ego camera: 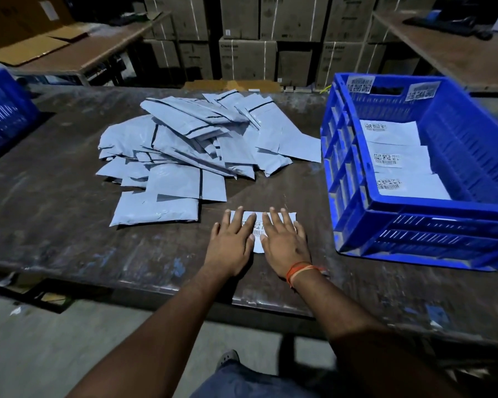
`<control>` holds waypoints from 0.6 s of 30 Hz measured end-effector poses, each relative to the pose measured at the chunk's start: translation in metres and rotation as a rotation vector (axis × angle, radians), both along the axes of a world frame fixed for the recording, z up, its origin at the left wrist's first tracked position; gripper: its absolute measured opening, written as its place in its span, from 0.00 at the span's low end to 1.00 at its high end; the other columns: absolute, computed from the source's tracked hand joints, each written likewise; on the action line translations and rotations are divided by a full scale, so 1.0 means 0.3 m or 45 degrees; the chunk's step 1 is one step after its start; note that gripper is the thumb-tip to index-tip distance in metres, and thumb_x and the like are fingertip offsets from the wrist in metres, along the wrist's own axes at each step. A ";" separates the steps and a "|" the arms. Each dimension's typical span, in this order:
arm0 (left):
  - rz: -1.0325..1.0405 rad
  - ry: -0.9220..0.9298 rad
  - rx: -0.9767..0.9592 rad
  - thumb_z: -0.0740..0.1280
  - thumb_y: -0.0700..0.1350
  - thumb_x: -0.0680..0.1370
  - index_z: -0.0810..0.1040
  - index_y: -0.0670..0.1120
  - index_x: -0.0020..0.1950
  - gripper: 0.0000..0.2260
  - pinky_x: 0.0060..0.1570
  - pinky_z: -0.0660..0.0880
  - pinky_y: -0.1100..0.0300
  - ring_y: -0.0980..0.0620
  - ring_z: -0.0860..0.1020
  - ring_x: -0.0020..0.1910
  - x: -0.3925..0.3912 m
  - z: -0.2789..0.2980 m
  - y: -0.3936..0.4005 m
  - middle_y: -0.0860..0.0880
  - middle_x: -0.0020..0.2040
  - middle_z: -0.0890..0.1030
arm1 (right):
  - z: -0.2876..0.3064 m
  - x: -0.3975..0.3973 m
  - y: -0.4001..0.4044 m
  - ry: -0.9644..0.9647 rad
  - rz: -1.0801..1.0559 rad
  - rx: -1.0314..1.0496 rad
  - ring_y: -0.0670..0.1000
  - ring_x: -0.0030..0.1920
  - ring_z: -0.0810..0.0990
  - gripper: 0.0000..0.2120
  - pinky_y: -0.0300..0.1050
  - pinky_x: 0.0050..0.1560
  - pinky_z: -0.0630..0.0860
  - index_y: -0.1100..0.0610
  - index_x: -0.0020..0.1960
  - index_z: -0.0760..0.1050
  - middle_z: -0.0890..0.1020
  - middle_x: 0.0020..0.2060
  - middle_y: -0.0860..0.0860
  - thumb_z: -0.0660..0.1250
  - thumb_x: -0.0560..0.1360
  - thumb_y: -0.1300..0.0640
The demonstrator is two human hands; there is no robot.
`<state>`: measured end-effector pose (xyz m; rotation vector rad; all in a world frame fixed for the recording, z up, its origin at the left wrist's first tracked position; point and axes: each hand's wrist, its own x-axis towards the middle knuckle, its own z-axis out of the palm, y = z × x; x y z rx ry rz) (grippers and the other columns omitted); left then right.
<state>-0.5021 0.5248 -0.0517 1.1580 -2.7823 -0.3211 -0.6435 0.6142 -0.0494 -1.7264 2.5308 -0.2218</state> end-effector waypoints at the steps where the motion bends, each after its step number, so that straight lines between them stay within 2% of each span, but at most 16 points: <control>1: 0.028 -0.032 0.004 0.49 0.56 0.85 0.51 0.58 0.82 0.24 0.77 0.51 0.40 0.41 0.46 0.81 0.011 -0.002 -0.008 0.50 0.83 0.46 | 0.001 -0.009 0.006 0.006 -0.014 0.017 0.52 0.80 0.46 0.28 0.55 0.75 0.54 0.49 0.81 0.51 0.50 0.81 0.47 0.49 0.83 0.45; 5: 0.099 -0.066 -0.003 0.48 0.58 0.85 0.43 0.65 0.80 0.25 0.77 0.47 0.40 0.38 0.46 0.81 0.055 -0.005 -0.033 0.44 0.83 0.47 | 0.011 -0.045 0.044 -0.052 -0.097 0.052 0.56 0.80 0.44 0.29 0.57 0.76 0.52 0.47 0.81 0.46 0.45 0.81 0.48 0.50 0.83 0.43; 10: 0.111 -0.079 0.006 0.47 0.57 0.85 0.41 0.67 0.80 0.25 0.78 0.47 0.39 0.39 0.45 0.81 0.094 -0.005 -0.045 0.45 0.83 0.48 | 0.018 -0.076 0.089 -0.064 -0.179 0.114 0.58 0.80 0.43 0.28 0.57 0.77 0.49 0.45 0.81 0.43 0.46 0.81 0.51 0.48 0.84 0.44; 12: 0.128 -0.102 0.017 0.49 0.56 0.84 0.44 0.65 0.80 0.25 0.77 0.48 0.39 0.38 0.46 0.81 0.098 0.011 -0.053 0.45 0.83 0.49 | 0.031 -0.084 0.098 -0.068 -0.218 0.142 0.58 0.80 0.44 0.28 0.57 0.77 0.49 0.45 0.81 0.45 0.47 0.81 0.52 0.49 0.84 0.47; 14: 0.174 -0.124 0.017 0.54 0.53 0.83 0.51 0.62 0.81 0.26 0.75 0.54 0.37 0.38 0.53 0.80 0.091 0.034 -0.058 0.44 0.81 0.56 | 0.053 -0.083 0.101 -0.045 -0.291 0.161 0.60 0.80 0.47 0.29 0.58 0.76 0.51 0.47 0.81 0.49 0.51 0.80 0.55 0.53 0.82 0.52; 16: 0.245 -0.079 -0.028 0.59 0.50 0.80 0.61 0.55 0.78 0.26 0.67 0.67 0.39 0.40 0.65 0.73 0.077 0.055 -0.064 0.43 0.73 0.68 | 0.072 -0.074 0.101 -0.016 -0.370 0.094 0.60 0.77 0.56 0.31 0.57 0.74 0.57 0.50 0.80 0.56 0.60 0.77 0.57 0.58 0.78 0.56; 18: 0.334 0.100 -0.046 0.59 0.50 0.79 0.69 0.50 0.71 0.20 0.56 0.74 0.44 0.40 0.73 0.62 0.057 0.064 -0.069 0.43 0.63 0.76 | 0.078 -0.064 0.098 -0.030 -0.411 -0.034 0.60 0.70 0.65 0.29 0.56 0.68 0.65 0.51 0.78 0.62 0.70 0.70 0.57 0.60 0.77 0.55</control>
